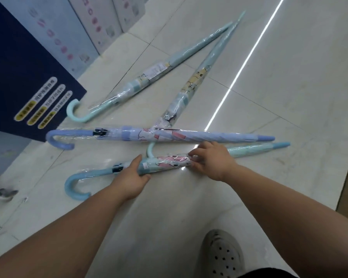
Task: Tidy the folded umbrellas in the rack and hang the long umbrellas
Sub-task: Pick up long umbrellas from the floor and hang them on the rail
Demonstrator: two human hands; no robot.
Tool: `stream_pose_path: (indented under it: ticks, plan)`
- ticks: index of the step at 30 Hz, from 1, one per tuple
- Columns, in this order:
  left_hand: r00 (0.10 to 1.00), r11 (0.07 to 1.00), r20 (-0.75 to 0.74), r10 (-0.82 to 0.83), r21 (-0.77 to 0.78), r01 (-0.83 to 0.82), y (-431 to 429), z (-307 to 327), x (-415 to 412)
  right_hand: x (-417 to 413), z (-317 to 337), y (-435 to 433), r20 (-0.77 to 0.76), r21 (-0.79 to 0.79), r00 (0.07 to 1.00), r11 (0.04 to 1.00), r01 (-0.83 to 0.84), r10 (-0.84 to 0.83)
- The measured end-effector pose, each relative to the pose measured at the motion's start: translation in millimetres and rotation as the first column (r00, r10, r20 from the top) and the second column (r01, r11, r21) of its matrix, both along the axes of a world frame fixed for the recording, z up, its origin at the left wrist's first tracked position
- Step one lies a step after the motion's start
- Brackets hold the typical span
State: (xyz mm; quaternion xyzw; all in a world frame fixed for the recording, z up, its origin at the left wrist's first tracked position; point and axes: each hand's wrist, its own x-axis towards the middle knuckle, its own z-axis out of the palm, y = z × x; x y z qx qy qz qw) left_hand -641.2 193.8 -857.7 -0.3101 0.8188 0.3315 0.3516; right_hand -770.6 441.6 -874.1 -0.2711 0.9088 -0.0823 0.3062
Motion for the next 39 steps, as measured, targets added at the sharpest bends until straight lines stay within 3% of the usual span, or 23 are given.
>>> stream_pose_path:
  ticks: [9, 13, 18, 27, 32, 39]
  plan:
    - [0.948, 0.933, -0.015, 0.319, 0.181, -0.311, 0, -10, 14, -1, -13, 1, 0.054, 0.115, 0.991, 0.985, -0.129, 0.124]
    - [0.88, 0.846, -0.025, 0.475, 0.286, -0.449, -4, -12, 29, 4, -4, 4, 0.097, 0.003, 0.987, 0.991, -0.132, 0.131]
    - [0.816, 0.777, -0.106, 0.568, 0.395, -0.49, -10, 30, 41, 9, 46, 3, -0.032, -0.126, 0.991, 0.983, -0.136, 0.133]
    - [0.732, 0.724, -0.191, 0.654, 0.438, -0.533, 6, 244, 45, 40, 260, 5, -0.122, -0.199, 0.991, 0.977, -0.071, 0.047]
    - [0.734, 0.703, -0.175, 0.656, 0.498, -0.508, 10, 412, 41, 53, 422, 8, -0.139, -0.231, 0.989, 0.973, 0.012, -0.045]
    - [0.787, 0.791, -0.267, 0.556, 0.461, -0.402, 18, 667, 43, 70, 639, 7, -0.084, -0.378, 0.978, 0.914, 0.147, -0.192]
